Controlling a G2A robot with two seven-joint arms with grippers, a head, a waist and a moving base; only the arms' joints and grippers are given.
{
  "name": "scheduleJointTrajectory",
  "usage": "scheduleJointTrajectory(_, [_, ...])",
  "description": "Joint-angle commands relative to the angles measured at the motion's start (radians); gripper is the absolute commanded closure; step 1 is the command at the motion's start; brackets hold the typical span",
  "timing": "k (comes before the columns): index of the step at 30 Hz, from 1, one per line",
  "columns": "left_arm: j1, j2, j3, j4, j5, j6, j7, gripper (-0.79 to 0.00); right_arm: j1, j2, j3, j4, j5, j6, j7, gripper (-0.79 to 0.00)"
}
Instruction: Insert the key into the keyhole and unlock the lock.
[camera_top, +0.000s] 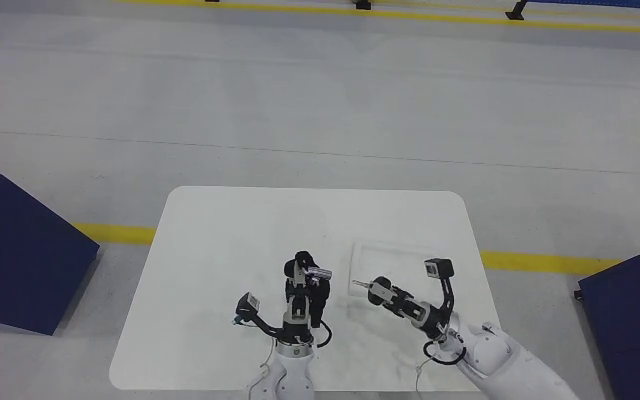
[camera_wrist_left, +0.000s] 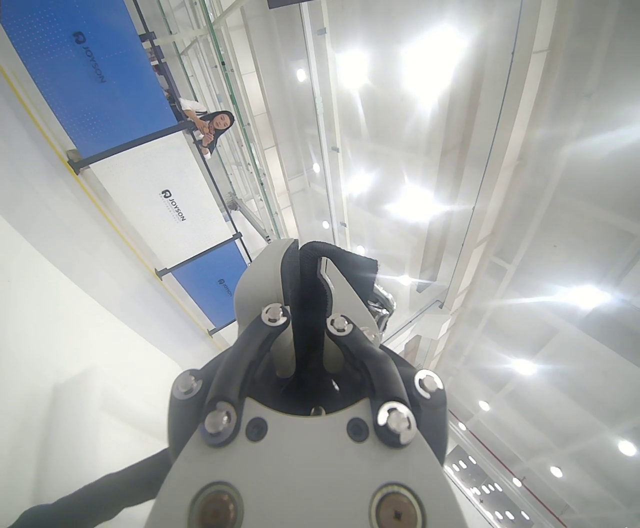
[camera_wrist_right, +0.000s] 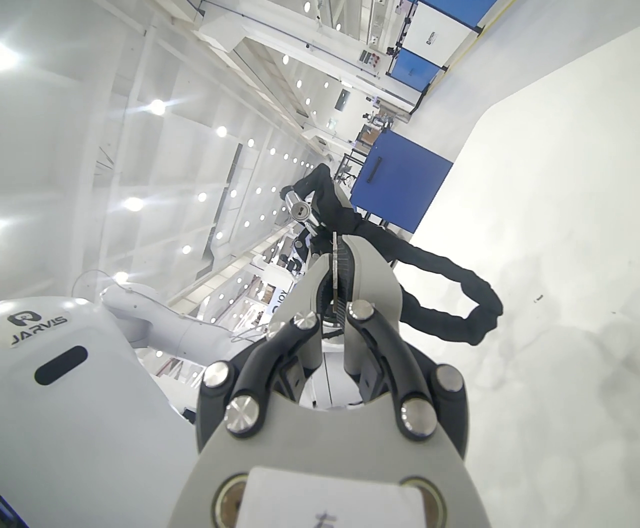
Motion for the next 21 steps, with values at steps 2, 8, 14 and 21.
scheduleJointTrajectory(2, [0.003,-0.012,0.007,0.014,0.007,-0.006,0.011,0.0,-0.008,-0.001,0.002,-0.007,0.082,0.01,0.064,0.0])
scheduleJointTrajectory(8, [0.001,-0.036,0.008,0.039,0.014,0.0,0.028,0.0,-0.022,-0.005,0.015,-0.014,0.178,0.025,0.159,0.0])
scheduleJointTrajectory(14, [0.003,-0.056,-0.004,0.054,0.025,0.008,0.036,0.0,-0.038,-0.013,0.028,-0.022,0.225,0.053,0.211,0.0])
scheduleJointTrajectory(21, [0.006,-0.074,-0.022,0.076,0.038,-0.017,0.01,0.0,-0.048,-0.023,0.036,-0.031,0.288,0.107,0.254,0.0])
